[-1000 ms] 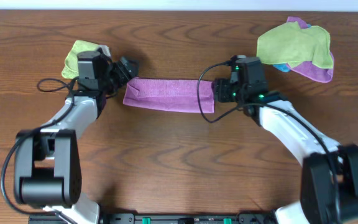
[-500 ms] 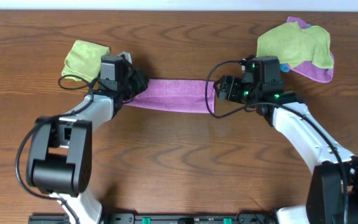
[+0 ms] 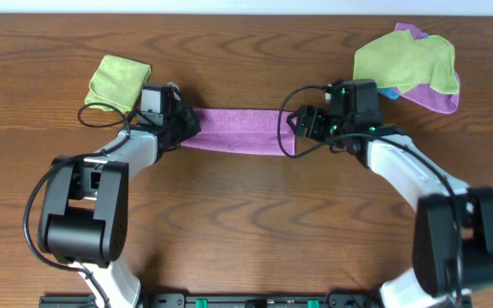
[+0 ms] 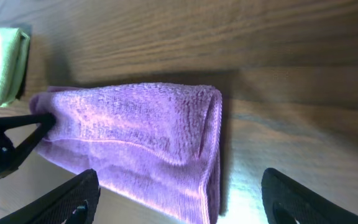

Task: Fold the cloth

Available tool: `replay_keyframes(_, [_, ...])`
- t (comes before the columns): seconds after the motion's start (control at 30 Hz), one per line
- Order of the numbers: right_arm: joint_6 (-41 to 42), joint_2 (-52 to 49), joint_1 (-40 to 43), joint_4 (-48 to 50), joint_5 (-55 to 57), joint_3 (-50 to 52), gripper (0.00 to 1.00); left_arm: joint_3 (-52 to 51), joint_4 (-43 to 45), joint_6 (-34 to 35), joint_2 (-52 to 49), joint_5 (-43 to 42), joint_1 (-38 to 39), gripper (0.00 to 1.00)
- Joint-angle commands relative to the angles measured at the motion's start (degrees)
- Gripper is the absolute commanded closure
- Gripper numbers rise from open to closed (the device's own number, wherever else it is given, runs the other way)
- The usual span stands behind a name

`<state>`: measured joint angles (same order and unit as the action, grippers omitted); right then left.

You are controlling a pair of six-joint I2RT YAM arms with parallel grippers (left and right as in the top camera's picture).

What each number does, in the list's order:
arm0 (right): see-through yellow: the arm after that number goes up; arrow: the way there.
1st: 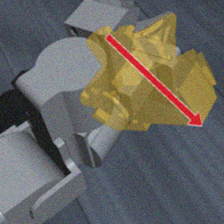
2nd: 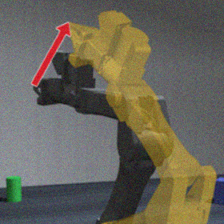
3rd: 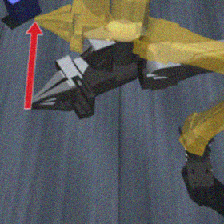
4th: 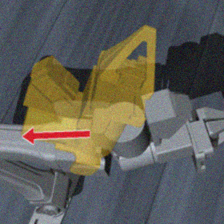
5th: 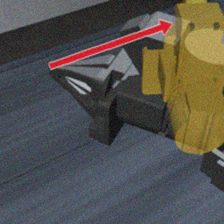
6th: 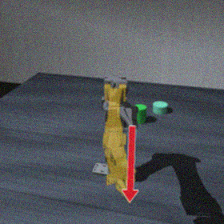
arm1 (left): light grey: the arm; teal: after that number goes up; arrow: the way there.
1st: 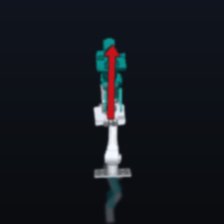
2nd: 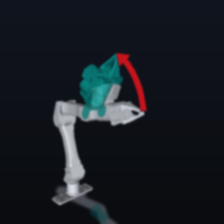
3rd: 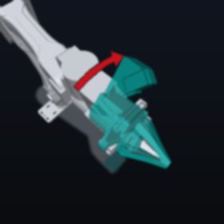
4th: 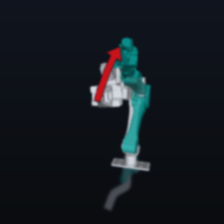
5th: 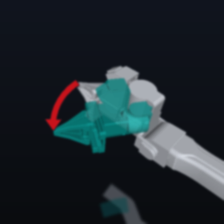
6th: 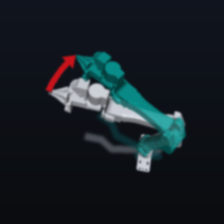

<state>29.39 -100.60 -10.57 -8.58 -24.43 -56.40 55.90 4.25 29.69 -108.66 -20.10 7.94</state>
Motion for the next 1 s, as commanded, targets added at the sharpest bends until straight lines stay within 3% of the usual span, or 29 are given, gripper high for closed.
replay_keyframes(0.0, [3.1, -3.8, 0.4, 2.1, -3.2, 0.6, 0.17, 1.0, -0.4, -1.5, -1.4, 2.8, 0.0, 0.94])
replay_keyframes(0.67, [5.5, -10.8, -2.1, 6.7, -3.7, 0.6, 0.2, 1.0, -0.7, -1.4, -3.5, 2.5, 0.1, 0.94])
replay_keyframes(0.97, [6.8, -14.9, -4.5, 12.8, -4.1, 0.6, 0.35, 1.0, -0.7, -1.0, -3.5, 2.3, 0.1, 0.94])
